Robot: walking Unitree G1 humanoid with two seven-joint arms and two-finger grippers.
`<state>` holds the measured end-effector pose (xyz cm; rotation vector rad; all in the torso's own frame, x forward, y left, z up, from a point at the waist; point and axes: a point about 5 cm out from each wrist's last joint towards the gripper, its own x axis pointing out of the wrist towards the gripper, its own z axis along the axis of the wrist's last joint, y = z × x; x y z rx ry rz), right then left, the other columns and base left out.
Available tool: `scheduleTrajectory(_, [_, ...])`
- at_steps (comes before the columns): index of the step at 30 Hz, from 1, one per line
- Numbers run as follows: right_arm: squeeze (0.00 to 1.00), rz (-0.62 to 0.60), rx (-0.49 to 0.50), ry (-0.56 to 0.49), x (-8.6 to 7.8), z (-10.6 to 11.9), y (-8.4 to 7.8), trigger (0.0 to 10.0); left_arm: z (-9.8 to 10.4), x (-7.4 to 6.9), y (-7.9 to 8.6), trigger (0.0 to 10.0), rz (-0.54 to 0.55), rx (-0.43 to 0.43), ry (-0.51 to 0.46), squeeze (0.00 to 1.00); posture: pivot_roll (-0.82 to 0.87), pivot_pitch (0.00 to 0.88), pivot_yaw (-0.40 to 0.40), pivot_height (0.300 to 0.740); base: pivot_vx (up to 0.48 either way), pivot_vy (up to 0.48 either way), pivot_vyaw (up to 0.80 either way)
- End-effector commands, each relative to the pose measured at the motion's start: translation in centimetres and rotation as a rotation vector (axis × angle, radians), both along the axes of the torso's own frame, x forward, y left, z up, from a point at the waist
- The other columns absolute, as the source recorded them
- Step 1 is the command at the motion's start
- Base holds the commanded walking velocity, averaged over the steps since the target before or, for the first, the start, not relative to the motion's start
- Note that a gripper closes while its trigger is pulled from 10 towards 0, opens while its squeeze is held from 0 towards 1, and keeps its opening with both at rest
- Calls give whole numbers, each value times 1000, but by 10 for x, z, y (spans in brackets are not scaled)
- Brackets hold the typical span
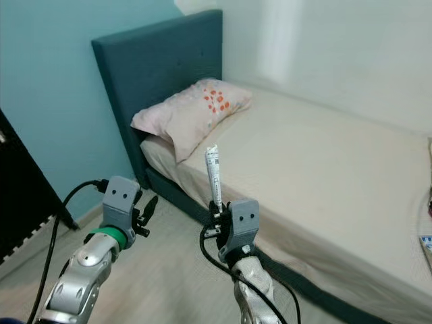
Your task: Clean up the room
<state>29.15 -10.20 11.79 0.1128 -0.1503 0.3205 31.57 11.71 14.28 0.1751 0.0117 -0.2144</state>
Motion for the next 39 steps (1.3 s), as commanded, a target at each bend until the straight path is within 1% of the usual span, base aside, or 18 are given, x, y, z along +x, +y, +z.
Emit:
scheduleTrajectory(1, [0,12,7,5,0,-2,2,10000,-4,-1,2,10000,7,4,19,0,-117,54,79,720,0,0,750])
scheduleTrajectory(6, [0,21,8,5,0,-2,4,10000,-4,-1,2,10000,11,5,24,0,-116,54,78,720,0,0,750])
scheduleTrajectory(12, [0,40,-1,11,-1,-4,5,10000,-9,-2,7,10000,32,15,36,0,-114,50,74,720,0,0,746])
scheduleTrajectory(21, [0,56,-3,8,0,-4,7,10000,-9,-2,7,10000,35,19,38,0,-113,46,74,720,0,0,742])
scheduleTrajectory(29, [0,108,-28,2,-2,-4,13,10000,-9,-1,8,10000,38,23,36,0,-113,39,75,720,0,0,735])
scheduleTrajectory(39, [0,126,-32,-5,-2,-3,16,10000,-9,-1,9,10000,42,24,36,0,-109,41,76,720,0,0,729])
